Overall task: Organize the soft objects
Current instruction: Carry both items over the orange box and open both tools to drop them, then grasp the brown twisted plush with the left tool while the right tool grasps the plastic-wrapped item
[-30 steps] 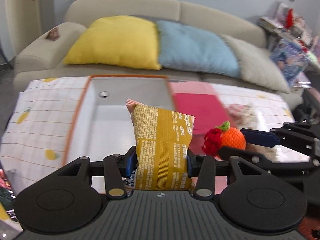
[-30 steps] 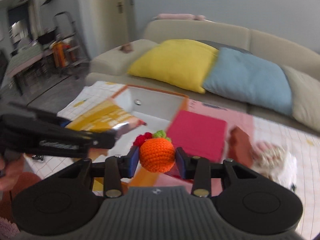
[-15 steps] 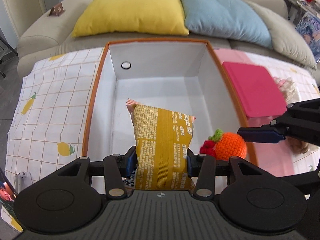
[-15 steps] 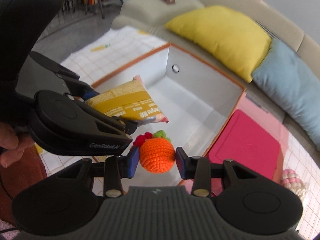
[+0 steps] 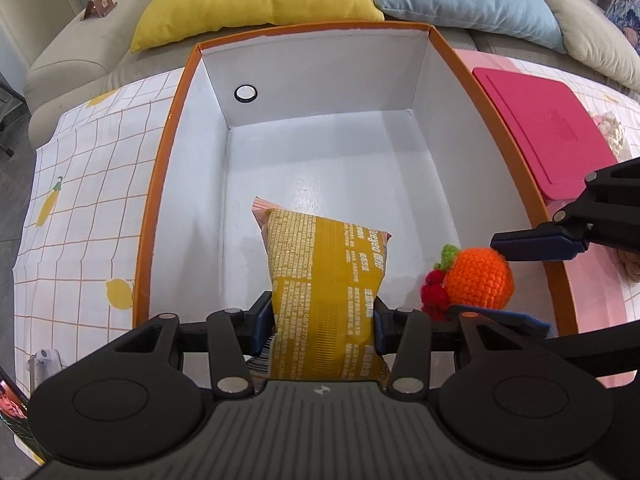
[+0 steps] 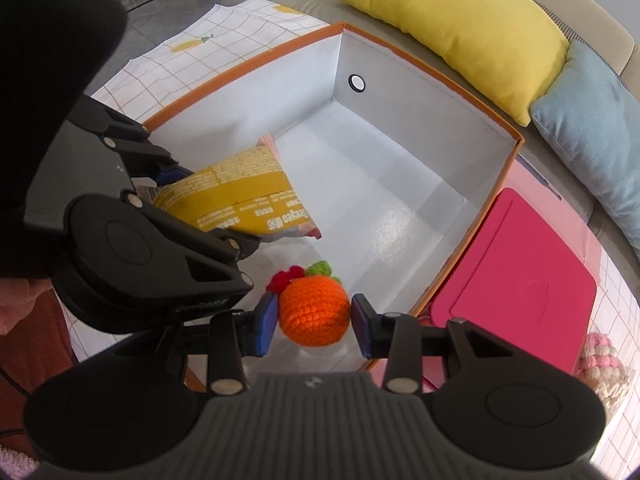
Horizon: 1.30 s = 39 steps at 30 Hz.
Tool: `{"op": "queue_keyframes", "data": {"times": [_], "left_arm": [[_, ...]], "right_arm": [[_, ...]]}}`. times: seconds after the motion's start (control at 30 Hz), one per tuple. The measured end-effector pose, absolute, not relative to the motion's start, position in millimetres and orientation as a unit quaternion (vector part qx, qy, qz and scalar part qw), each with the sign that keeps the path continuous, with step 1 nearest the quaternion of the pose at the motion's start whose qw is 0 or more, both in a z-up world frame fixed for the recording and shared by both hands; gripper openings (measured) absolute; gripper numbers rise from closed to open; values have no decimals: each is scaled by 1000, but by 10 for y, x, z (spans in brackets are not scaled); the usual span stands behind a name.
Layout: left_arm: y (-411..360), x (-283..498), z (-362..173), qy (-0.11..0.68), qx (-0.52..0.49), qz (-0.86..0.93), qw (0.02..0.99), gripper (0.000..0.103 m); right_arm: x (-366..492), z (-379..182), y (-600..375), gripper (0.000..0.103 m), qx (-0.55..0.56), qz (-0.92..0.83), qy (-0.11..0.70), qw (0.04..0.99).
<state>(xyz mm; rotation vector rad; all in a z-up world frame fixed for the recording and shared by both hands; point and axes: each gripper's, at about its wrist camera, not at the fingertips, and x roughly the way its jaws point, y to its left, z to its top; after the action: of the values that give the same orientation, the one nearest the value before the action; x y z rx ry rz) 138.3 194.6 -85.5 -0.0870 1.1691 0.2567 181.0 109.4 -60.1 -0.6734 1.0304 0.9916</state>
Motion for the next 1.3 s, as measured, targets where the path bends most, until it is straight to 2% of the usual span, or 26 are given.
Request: {"op": "queue_keyframes", "data": {"times": [0.17, 0.57, 0.67, 0.8, 1.07, 1.3], "left_arm": [[1943, 1398, -845, 547, -37, 125, 827, 56], [1853, 1313, -536, 504, -34, 136, 852, 61], [1757, 1226, -412, 480, -35, 141, 865, 61], [1589, 1064, -272, 445, -45, 137, 884, 64], [1255, 815, -155, 411, -65, 120, 901, 64], [931, 661, -183, 408, -80, 88, 905, 64]], "right_arm": [[1831, -624, 1091, 39, -305, 445, 459, 706], [1787, -323, 876, 49, -280, 443, 426, 738], [1768, -198, 732, 55, -261, 434, 414, 756], [1721, -51, 454, 63, -227, 418, 406, 780], [1572, 63, -285, 68, -151, 364, 410, 822], [1438, -61, -963, 72, -94, 294, 433, 847]]}}
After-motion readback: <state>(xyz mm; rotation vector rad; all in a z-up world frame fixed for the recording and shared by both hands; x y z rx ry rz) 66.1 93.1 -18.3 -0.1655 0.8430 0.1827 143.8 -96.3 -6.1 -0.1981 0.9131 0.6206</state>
